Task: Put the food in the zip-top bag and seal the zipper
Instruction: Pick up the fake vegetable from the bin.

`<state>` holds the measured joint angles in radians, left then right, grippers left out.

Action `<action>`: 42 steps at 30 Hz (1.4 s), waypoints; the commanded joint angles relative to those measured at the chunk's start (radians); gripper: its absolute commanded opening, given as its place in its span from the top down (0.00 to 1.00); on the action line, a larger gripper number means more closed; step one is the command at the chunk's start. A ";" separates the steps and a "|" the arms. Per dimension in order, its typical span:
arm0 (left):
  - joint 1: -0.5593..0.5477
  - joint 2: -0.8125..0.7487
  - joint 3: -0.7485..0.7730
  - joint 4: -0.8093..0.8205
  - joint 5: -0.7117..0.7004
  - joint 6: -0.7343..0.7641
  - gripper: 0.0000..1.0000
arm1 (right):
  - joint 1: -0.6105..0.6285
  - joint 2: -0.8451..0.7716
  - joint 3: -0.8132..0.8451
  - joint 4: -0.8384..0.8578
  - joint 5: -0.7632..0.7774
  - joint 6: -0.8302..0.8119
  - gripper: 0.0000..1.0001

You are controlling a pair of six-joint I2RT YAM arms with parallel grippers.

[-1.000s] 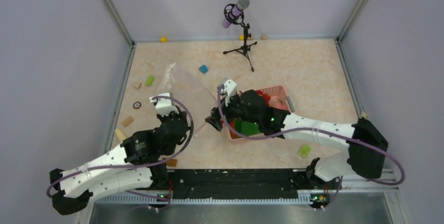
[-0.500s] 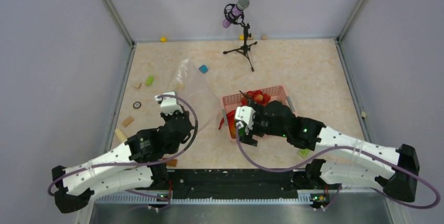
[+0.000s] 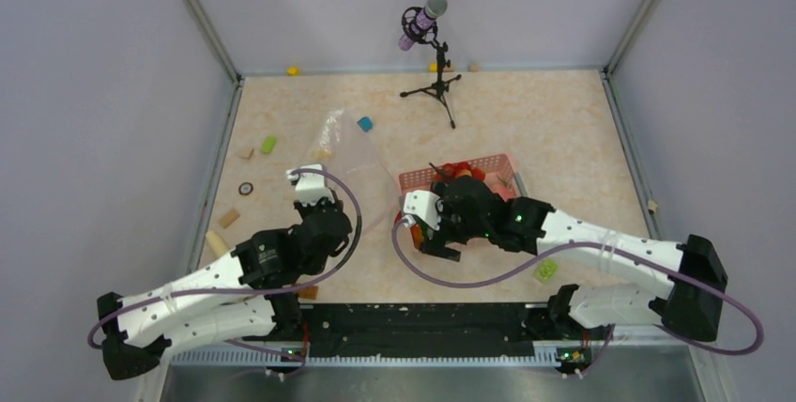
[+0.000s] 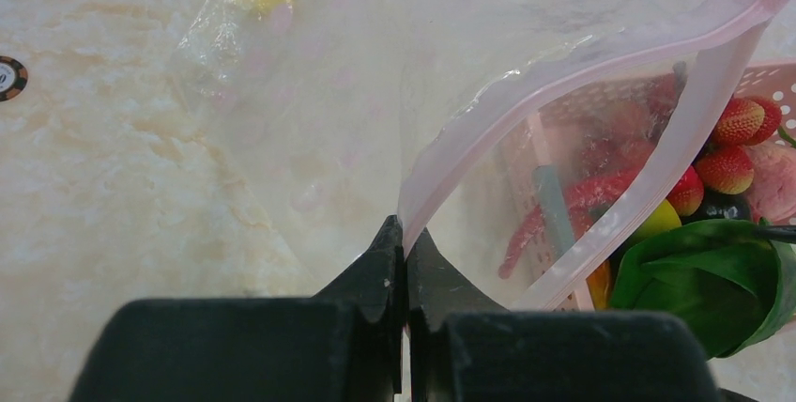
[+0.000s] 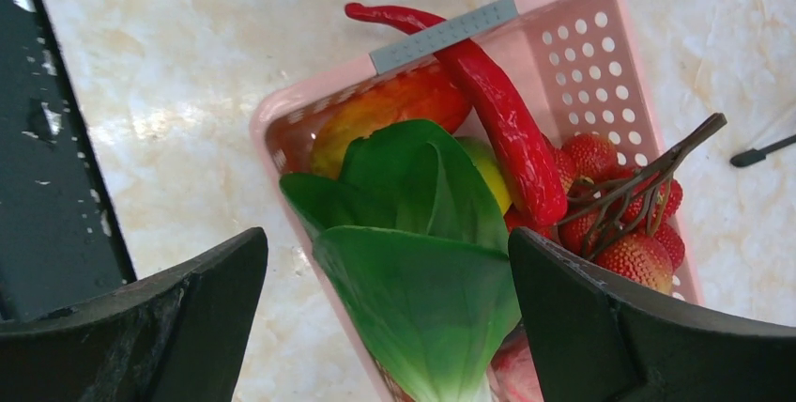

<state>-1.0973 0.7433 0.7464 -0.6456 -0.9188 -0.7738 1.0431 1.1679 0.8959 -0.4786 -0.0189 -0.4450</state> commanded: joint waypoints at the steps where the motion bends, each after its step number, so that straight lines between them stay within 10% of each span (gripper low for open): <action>1: 0.004 0.004 0.009 0.036 -0.001 0.010 1.00 | -0.003 0.042 0.066 -0.009 0.084 -0.010 0.01; 13: 0.004 0.028 0.005 0.051 0.000 0.015 1.00 | -0.009 0.109 0.006 0.098 0.206 -0.022 0.02; 23: 0.005 0.058 0.007 0.049 -0.023 0.007 1.00 | -0.074 0.110 -0.045 0.100 0.057 -0.018 0.22; 26: 0.004 0.068 0.009 0.048 -0.027 0.004 1.00 | -0.085 0.115 -0.048 0.100 0.045 -0.015 0.34; 33: 0.005 0.081 0.008 0.047 -0.035 -0.004 1.00 | -0.090 0.083 -0.040 0.074 0.082 0.014 1.00; 42: 0.005 0.086 0.008 0.050 -0.031 -0.014 1.00 | -0.090 -0.115 -0.019 0.194 0.183 0.028 1.00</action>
<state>-1.0958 0.8276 0.7464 -0.6300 -0.9329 -0.7692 0.9627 1.1664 0.8486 -0.3916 0.1108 -0.4335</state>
